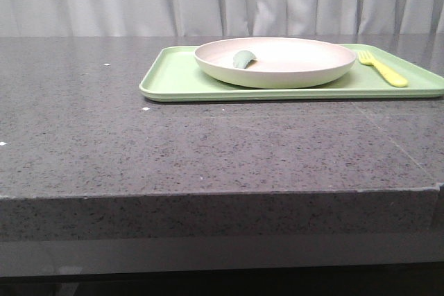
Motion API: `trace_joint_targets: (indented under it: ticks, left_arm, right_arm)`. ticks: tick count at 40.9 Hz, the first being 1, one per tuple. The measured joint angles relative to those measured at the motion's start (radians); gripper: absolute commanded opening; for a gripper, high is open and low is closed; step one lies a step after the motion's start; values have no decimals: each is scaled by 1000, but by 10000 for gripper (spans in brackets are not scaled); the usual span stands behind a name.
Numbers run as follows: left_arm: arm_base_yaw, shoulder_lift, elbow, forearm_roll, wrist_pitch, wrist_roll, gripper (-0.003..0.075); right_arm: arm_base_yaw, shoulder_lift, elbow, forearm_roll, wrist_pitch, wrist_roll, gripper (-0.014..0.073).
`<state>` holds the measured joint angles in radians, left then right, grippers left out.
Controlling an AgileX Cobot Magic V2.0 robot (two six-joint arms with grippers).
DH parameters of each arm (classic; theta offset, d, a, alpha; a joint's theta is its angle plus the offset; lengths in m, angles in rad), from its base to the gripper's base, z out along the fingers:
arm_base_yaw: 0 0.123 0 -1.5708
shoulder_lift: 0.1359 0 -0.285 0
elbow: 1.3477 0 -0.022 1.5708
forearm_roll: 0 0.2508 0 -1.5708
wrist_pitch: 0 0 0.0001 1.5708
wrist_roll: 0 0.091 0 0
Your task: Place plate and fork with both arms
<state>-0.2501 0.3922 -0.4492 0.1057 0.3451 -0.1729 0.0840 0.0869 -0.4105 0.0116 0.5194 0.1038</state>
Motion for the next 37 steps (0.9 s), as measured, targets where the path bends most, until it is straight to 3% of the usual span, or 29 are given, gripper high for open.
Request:
trace_joint_targets:
  ticks: [27, 37]
  left_arm:
    - [0, 0, 0, 0, 0, 2, -18]
    - [0, 0, 1, -87, 0, 141, -18]
  right_arm:
    - [0, 0, 0, 0, 0, -2, -116]
    - [0, 0, 0, 0, 0, -2, -116]
